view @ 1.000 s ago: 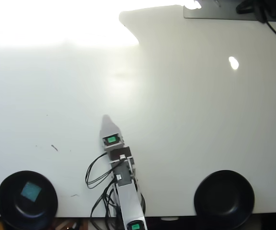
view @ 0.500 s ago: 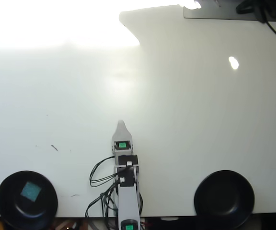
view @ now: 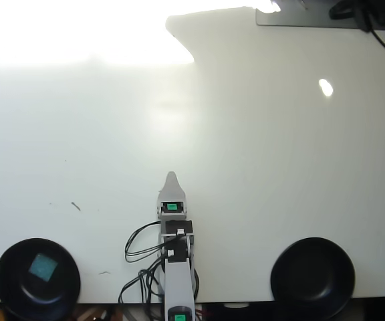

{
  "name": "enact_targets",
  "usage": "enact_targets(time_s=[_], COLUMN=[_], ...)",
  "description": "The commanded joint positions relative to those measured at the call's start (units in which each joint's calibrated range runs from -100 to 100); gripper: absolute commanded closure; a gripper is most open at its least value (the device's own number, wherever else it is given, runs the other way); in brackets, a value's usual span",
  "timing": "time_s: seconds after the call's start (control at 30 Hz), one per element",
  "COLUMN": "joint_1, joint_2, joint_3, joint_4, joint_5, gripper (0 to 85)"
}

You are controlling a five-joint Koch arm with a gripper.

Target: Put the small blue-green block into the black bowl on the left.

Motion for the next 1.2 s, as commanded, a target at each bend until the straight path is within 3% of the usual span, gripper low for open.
enact_targets(time_s=[0.0,0.3,1.17], joint_1=[0.1,0.0,-0.6], joint_2=[-0.7,-0.6,-0.4], joint_3=[-1.4,-1.8,-2.3], joint_4=[2.4,2.4,1.0], joint_5=[-0.3,-0.4,-0.3], gripper=[40.9,36.1,36.3])
